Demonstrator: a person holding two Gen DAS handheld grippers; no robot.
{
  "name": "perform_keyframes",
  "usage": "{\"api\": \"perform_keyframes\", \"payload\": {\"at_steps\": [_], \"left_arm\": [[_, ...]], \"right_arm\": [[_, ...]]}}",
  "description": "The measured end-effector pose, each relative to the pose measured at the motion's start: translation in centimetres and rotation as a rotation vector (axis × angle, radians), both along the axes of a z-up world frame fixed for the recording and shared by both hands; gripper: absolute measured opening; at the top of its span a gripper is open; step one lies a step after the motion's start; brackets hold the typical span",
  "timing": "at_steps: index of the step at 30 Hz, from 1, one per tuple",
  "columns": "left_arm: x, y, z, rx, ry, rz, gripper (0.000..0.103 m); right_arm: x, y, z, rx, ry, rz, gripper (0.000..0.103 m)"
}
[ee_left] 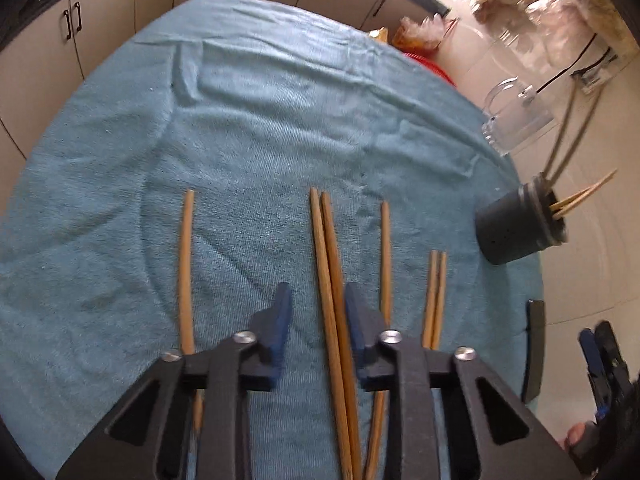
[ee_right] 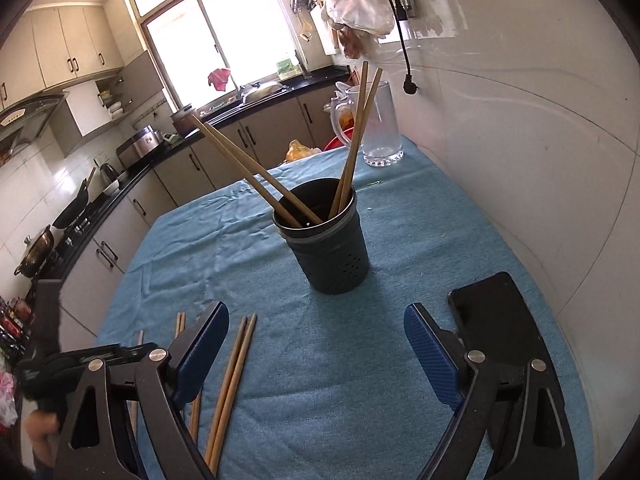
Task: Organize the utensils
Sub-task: 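Move both open grippers back toward the remaining chopsticks on the towel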
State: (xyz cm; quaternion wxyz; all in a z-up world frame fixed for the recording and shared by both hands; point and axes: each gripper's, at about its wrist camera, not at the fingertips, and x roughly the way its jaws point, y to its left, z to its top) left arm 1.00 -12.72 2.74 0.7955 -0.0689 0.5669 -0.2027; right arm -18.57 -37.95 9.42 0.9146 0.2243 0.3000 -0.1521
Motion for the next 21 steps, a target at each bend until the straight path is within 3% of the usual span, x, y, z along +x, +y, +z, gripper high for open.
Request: {"api": "perform_keyframes", "payload": {"at_steps": [15,21], "left_arm": [[0.8,-2.1,-1.0,0.113,-0.022,-0.023,0.015],[0.7,-3.7,-1.0,0.21,-0.072,-0.042,0.014]], "right_arm": [[0.6,-0.2,-0.5,0.028,0.021,0.032,0.088],[1.4,0.6,-0.7,0.036,0.035,0.055,0.087]]}}
